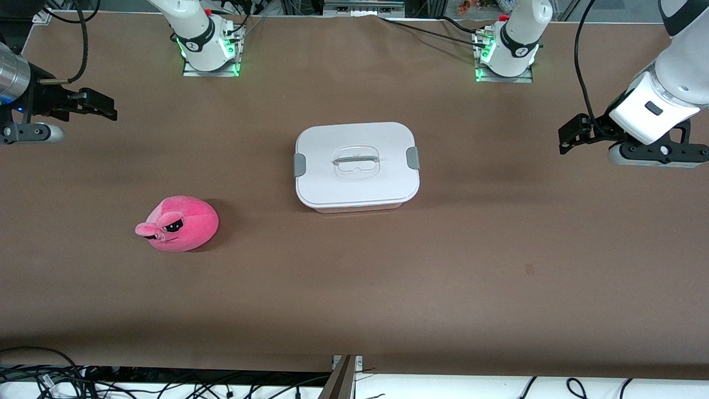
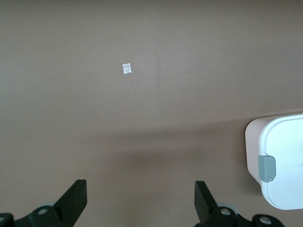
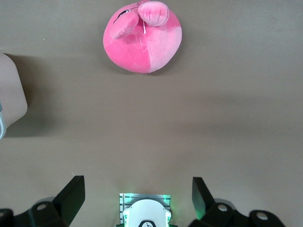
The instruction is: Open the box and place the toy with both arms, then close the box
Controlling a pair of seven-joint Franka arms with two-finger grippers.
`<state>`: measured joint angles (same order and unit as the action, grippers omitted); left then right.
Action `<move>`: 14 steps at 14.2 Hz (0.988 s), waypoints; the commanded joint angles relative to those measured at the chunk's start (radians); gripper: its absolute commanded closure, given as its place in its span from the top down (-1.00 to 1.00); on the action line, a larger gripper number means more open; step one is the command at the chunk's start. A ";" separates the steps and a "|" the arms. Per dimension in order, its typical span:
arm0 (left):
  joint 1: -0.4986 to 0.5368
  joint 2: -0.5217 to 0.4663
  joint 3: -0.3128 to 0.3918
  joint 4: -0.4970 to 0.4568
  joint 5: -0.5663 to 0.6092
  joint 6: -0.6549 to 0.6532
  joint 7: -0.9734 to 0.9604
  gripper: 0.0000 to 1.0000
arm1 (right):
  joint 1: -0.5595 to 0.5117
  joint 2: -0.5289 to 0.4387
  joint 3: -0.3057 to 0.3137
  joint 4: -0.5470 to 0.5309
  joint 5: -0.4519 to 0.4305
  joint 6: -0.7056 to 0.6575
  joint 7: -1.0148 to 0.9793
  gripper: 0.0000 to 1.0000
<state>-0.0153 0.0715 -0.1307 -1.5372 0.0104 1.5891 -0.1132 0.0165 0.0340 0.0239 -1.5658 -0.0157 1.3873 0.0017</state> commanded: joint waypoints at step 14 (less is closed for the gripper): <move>-0.093 0.153 -0.206 0.032 0.022 -0.137 0.021 1.00 | -0.007 0.030 0.005 0.036 0.006 -0.007 -0.015 1.00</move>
<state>-0.0472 0.1140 -0.2834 -1.5387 0.0101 1.4392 -0.1054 0.0173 0.0416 0.0287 -1.5620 -0.0157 1.3881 0.0016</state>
